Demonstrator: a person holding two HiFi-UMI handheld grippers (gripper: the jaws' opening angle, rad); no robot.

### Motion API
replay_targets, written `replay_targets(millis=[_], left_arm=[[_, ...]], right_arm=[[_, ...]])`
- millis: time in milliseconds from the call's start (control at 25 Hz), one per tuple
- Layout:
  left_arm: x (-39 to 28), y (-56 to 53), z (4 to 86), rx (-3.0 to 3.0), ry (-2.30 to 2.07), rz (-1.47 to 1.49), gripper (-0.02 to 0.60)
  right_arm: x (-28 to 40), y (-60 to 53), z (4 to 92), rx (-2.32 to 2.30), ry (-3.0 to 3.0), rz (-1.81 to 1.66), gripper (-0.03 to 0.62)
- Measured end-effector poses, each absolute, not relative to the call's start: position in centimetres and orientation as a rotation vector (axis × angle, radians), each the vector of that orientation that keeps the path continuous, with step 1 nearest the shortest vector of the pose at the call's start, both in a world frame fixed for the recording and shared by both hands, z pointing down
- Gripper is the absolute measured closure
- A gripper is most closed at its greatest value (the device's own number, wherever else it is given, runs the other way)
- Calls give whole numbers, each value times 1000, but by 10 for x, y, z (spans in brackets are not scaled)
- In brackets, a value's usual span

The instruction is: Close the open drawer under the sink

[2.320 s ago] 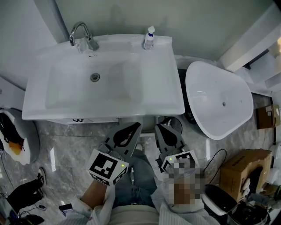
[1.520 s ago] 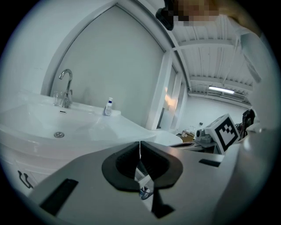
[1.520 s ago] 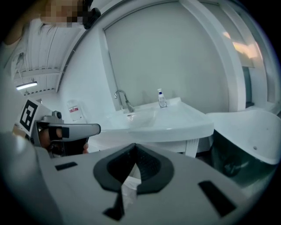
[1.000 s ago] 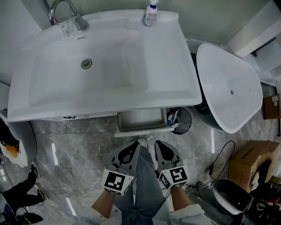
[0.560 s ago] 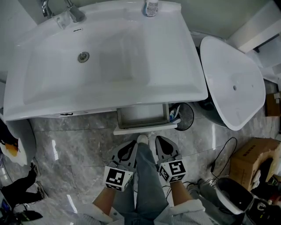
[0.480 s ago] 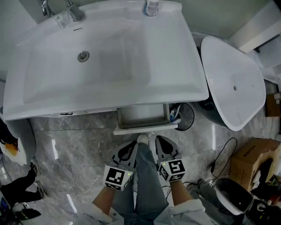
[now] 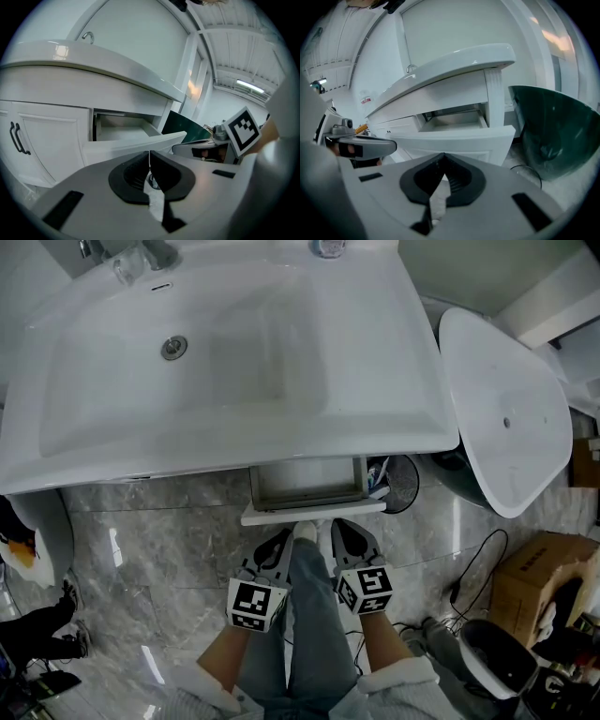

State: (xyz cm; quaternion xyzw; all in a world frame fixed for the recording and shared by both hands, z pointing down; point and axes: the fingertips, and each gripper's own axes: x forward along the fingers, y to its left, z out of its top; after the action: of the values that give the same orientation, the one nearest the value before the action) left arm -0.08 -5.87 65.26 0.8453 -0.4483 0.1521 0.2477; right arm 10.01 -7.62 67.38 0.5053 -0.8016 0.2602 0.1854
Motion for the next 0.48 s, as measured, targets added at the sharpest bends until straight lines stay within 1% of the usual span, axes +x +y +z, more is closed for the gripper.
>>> replay_targets(millis=[480], left_arm=[[-3,-75,672,2263,-1257,472,561]], right_arm=[[94,-84,681,1430,-2222,737,585]])
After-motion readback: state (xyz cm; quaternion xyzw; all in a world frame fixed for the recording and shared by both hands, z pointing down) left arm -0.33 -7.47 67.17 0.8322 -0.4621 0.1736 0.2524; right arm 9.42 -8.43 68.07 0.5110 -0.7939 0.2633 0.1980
